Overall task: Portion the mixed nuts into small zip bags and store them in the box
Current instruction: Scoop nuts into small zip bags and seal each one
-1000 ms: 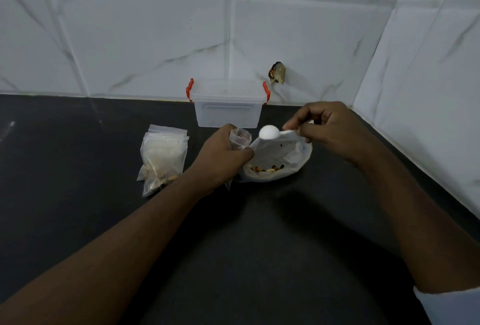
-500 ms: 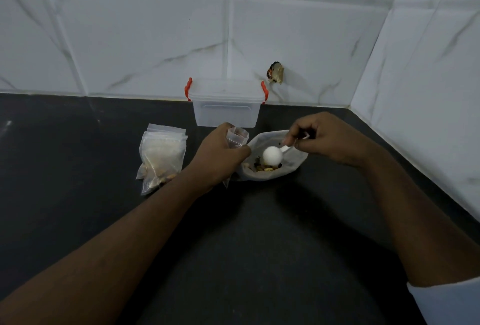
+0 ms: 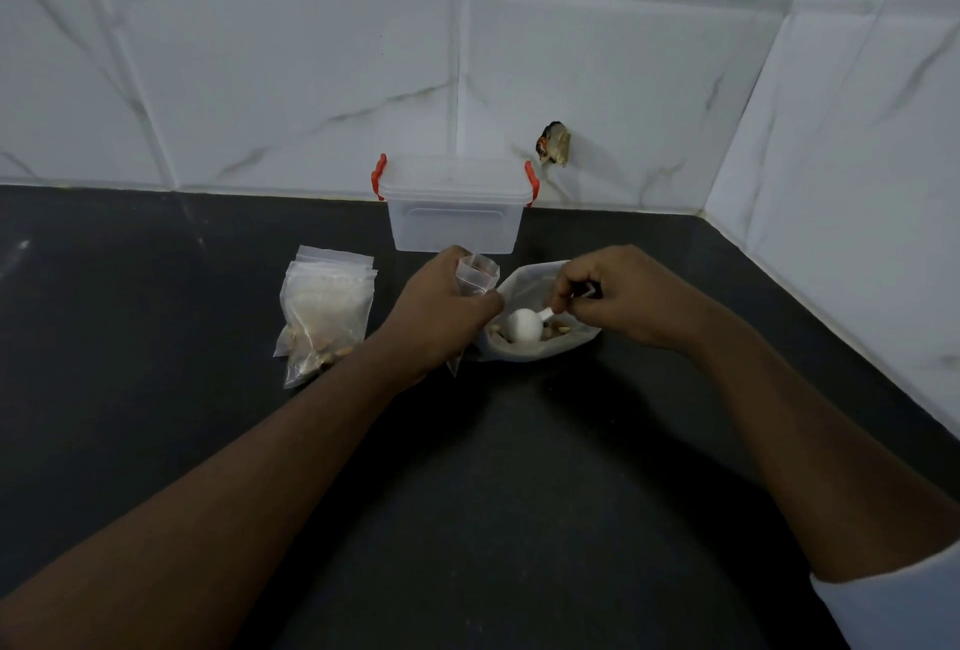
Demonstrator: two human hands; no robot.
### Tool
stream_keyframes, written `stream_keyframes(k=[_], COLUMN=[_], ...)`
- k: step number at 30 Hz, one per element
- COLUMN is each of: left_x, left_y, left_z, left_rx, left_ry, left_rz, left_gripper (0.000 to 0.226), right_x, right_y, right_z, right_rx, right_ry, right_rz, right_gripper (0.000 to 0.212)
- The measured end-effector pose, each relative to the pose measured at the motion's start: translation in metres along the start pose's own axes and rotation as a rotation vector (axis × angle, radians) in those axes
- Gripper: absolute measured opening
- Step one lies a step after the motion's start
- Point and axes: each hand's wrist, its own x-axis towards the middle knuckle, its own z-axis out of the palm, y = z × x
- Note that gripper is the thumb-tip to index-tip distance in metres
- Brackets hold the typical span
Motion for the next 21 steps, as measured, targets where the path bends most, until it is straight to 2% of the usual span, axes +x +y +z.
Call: stream_keyframes(k=[4,10,13,16,21], left_x=[-0.001,0.000,-0.001,-0.002,0.000], left_y=[0.000,0.001,0.000,0.000,0.001], left_z=[-0.001,0.000,0.000,0.000,0.000], left_rx=[-0.013,0.000,-0.003,-0.010,0.007], left_ry=[-0.003,-0.018,-0.007,-0.004,-0.016], left_rz=[0.009,0.001,0.013,0.021,0.003], left_gripper=[0.042,0.044,0.043,0.043,0.039], right_x=[-0.002,-0.005,-0.001,-0.003,-0.003], right_y=[0.002,0.015,0.010,0.009,0.004], right_z=[-0.007,-0.015,-0.005,-0.014,-0.005], right_rx=[-0.008,-0.020,-0.053,0.016,0.020], right_ry=[0.132,0.003,0.100,0.190,-0.011], right_rz=[-0.006,0.056,0.018,-0.002,0.017], right_gripper=[0.025,0.030,0.026,0.025,0.025])
